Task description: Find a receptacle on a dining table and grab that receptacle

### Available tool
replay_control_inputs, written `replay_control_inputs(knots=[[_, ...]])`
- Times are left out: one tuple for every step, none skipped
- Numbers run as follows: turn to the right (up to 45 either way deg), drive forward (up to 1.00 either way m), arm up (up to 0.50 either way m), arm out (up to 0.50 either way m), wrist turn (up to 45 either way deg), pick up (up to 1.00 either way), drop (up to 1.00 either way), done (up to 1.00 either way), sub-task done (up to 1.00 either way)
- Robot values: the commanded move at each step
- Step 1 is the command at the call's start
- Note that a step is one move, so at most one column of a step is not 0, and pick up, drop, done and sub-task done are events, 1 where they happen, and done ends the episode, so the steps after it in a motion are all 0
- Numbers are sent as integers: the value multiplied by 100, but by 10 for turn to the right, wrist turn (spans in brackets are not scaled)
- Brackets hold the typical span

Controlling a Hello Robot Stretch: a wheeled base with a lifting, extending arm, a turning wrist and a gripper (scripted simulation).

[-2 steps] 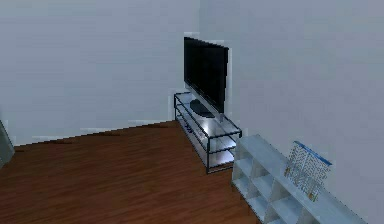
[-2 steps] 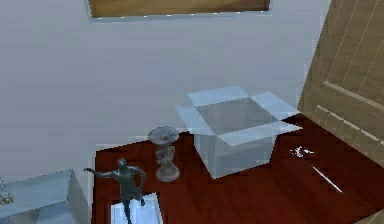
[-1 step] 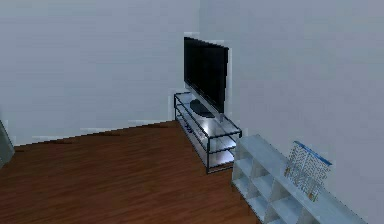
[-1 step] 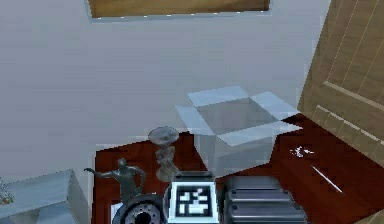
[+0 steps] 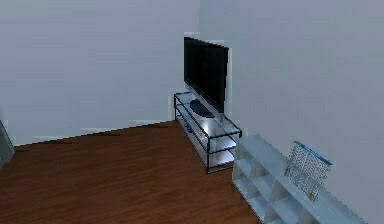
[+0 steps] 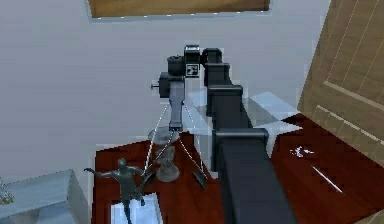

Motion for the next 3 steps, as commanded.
replay_control_inputs(knots=[[0,0,0,0,450,0,0,0,0],[0,0,0,0,450,0,0,0,0],[0,0,0,0,450,0,0,0,0]])
